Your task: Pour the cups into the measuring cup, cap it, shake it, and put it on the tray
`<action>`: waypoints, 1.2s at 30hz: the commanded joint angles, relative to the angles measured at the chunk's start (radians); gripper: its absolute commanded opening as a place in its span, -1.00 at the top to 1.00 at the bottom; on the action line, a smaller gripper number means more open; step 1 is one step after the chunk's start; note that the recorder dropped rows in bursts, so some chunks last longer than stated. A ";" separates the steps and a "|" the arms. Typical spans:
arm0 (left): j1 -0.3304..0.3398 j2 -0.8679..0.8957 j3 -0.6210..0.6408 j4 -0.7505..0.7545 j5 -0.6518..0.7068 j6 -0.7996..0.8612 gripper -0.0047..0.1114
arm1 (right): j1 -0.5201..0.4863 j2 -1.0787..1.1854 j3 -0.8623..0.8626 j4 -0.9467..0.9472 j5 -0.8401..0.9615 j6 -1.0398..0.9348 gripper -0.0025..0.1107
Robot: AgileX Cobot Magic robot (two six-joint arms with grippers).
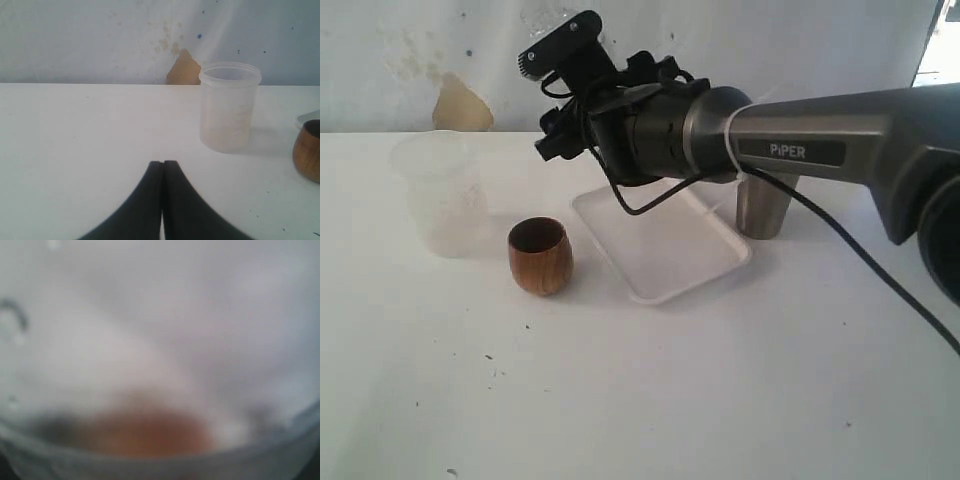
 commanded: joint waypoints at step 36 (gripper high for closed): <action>-0.003 -0.004 0.004 -0.059 -0.464 -0.738 0.92 | 0.005 -0.409 0.199 0.175 0.212 0.227 0.96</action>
